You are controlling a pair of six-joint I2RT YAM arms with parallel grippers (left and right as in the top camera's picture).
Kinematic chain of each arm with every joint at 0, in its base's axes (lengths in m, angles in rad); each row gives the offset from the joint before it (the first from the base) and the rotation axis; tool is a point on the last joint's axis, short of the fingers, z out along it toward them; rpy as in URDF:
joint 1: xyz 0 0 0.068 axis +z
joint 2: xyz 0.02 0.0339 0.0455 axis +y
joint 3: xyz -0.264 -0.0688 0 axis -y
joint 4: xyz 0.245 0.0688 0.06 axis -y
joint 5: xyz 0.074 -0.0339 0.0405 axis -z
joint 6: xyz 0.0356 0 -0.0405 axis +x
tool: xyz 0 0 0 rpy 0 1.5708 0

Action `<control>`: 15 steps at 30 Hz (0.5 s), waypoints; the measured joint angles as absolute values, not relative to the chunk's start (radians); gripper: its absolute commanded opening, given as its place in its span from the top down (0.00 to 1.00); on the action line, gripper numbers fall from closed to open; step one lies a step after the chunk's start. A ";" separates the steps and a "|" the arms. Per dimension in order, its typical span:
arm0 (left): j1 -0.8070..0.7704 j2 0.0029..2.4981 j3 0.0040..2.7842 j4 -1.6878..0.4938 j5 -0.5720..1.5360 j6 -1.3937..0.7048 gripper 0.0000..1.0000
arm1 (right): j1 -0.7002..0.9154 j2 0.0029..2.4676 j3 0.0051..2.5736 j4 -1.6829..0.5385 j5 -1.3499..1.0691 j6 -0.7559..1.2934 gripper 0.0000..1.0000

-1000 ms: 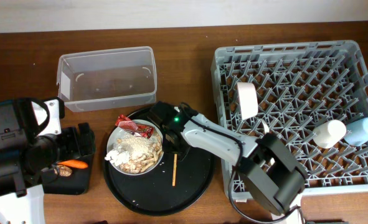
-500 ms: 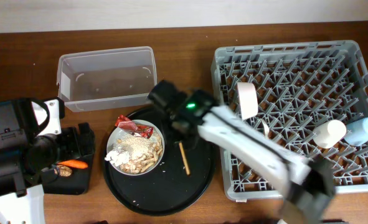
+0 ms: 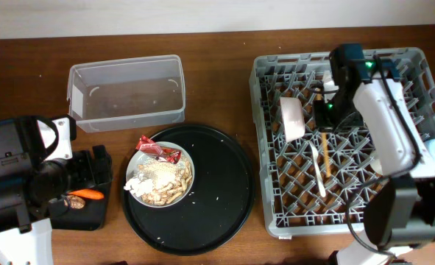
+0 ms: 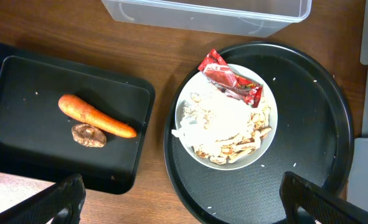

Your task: Sort waste into correct bins and load items into the dishwasher rack

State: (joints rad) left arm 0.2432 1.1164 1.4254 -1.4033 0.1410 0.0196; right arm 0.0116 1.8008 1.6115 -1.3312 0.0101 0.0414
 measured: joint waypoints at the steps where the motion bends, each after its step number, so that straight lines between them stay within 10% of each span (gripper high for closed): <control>1: 0.243 1.116 1.425 -1.402 0.141 0.020 0.01 | 0.012 1.821 1.611 -1.331 0.010 0.034 0.55; 11: 0.243 1.116 1.426 -1.367 0.326 0.020 0.01 | 0.025 1.476 1.816 -1.420 -0.277 0.024 0.49; 15: 0.191 1.165 1.426 -1.361 0.380 0.020 0.01 | 0.278 1.403 1.816 -1.413 -0.396 0.113 0.54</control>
